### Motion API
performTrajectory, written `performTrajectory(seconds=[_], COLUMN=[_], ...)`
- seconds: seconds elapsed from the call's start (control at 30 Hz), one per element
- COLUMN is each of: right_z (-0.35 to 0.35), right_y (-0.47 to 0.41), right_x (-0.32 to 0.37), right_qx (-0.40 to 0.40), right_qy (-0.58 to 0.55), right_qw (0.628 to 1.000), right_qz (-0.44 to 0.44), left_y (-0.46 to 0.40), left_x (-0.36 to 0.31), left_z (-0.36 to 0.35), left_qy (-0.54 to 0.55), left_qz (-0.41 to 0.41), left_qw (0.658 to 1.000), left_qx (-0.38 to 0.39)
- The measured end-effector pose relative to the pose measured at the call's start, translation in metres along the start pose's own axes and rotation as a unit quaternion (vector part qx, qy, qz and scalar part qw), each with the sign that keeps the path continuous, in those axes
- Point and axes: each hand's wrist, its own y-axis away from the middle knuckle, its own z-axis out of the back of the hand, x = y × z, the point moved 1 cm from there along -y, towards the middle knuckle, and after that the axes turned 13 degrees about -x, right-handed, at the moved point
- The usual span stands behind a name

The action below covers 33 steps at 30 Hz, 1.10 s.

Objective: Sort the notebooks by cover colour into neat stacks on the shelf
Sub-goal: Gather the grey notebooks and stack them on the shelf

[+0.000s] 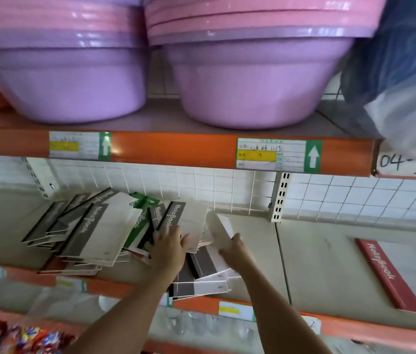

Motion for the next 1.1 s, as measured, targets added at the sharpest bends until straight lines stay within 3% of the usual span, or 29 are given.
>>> performTrajectory(seconds=[0.2,0.43,0.57,0.87,1.1], right_z=[-0.013,-0.008,-0.012,-0.015,-0.014], right_y=[0.017,0.005,0.009,0.015,0.028], right_x=[0.002,0.001,0.002,0.011,0.021], right_qx=[-0.076,-0.047,-0.064,-0.078,-0.089], right_qy=[0.078,0.061,0.062,0.073,0.083], right_qw=[0.994,0.997,0.996,0.994,0.992], right_qz=[-0.015,-0.011,-0.005,-0.007,-0.014], left_y=[-0.003,0.001,0.000,-0.002,0.001], left_x=[0.013,0.019,0.014,0.014,0.017], left_z=[-0.013,-0.031,-0.036,-0.037,-0.025], left_qy=[0.048,-0.052,-0.116,-0.058,-0.014], left_qz=[0.096,0.014,-0.080,-0.135,-0.105], left_qw=[0.992,0.994,0.983,0.978,0.981], left_qx=[-0.058,-0.090,-0.119,-0.148,-0.161])
